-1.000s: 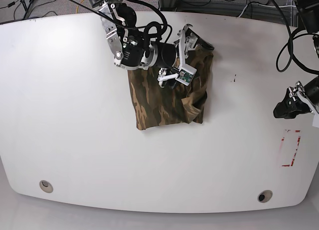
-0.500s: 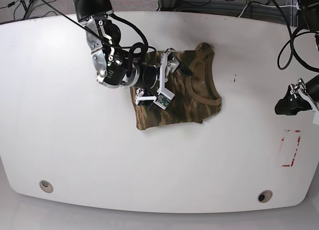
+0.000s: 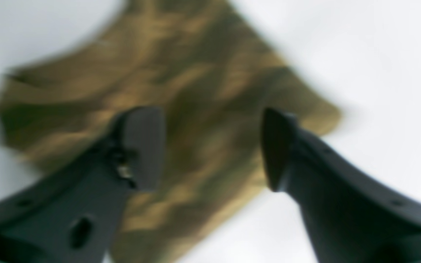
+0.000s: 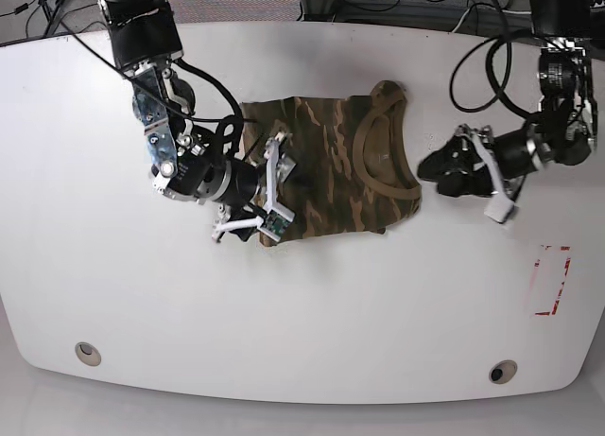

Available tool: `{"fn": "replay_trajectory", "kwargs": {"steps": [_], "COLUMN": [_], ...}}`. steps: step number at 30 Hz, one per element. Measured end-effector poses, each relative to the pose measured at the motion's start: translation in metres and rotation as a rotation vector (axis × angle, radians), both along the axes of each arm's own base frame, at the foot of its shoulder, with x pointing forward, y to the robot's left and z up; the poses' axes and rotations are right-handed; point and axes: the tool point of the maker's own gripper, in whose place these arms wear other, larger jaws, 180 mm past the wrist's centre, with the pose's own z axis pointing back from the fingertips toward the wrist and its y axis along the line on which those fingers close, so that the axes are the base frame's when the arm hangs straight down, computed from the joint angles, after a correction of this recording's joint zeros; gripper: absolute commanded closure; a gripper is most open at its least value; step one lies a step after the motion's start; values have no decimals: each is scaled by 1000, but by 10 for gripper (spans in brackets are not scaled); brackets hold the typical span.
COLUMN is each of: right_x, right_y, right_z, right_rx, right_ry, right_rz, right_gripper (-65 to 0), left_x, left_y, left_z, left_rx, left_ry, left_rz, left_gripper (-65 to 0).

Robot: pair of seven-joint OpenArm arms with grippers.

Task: Fold the T-shirt properly
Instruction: 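Press the folded bundle with the right gripper while the left gripper withdraws, then grasp the folded bundle's edges with both grippers and lift it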

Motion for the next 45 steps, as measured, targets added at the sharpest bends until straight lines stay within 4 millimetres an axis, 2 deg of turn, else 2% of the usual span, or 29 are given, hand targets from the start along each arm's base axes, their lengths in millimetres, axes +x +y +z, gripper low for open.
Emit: {"fn": "replay_trajectory", "kwargs": {"steps": [3, 7, 13, 17, 22, 27, 32, 38, 45], "right_x": [12, 19, 25, 32, 36, 43, 47, 32, 2], "right_y": [-6, -9, -16, -23, -22, -25, -29, -35, -36], "right_z": [7, 4, -23, -40, -56, -74, -81, -89, -93], "right_rx": [-47, -63, -79, -81, -17, 61, 143, 178, 222], "right_ry": [-50, -74, -43, -22, -6, 34, 36, 50, 54], "right_rz": [-9, -18, 7, -5, -16, -47, -77, -94, -130], "right_gripper": [-192, -117, -106, -106, -108, -105, -103, -103, -103], "left_x": [-6, -21, -44, -53, -62, -74, -77, -50, -11], "left_y": [-27, -61, -108, -135, -152, -158, -154, -141, -109], "left_z": [-6, -30, -63, -68, -76, -89, -105, -108, -112], "left_rx": [80, 206, 381, 445, 509, 527, 530, 463, 466], "left_ry": [-29, -30, -45, -121, -169, -138, -90, -81, -110], "left_rz": [-76, -178, -302, -353, -394, -422, -424, -345, -282], "left_gripper": [-325, -324, -324, -324, -324, -324, -324, -324, -325]}}
